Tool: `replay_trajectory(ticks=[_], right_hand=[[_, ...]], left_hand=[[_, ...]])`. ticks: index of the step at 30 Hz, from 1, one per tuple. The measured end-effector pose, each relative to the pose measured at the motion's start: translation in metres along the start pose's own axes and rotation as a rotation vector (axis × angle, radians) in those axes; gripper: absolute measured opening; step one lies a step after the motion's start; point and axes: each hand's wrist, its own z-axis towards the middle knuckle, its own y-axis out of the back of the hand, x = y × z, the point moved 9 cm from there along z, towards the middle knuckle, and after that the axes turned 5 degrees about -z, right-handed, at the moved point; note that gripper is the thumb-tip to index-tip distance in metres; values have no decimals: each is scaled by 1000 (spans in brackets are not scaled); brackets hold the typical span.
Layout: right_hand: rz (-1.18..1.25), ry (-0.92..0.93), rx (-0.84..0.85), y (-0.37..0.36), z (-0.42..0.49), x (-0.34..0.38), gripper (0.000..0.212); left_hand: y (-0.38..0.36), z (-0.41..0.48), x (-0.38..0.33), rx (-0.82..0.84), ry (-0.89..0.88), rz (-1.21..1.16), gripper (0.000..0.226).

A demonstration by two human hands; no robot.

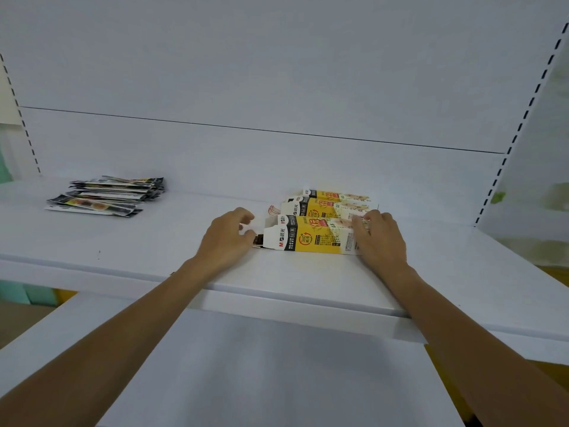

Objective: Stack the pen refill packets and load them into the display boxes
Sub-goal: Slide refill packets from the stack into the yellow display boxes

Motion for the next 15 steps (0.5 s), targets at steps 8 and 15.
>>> replay_trajectory(ticks=[8, 15], right_hand=[[6, -12, 15, 0, 0, 0, 37], [-36, 8, 8, -5, 5, -2, 36]], left_hand=[[-13, 6, -1, 94, -52, 312, 26], [-39, 0, 0, 360, 9, 253, 43]])
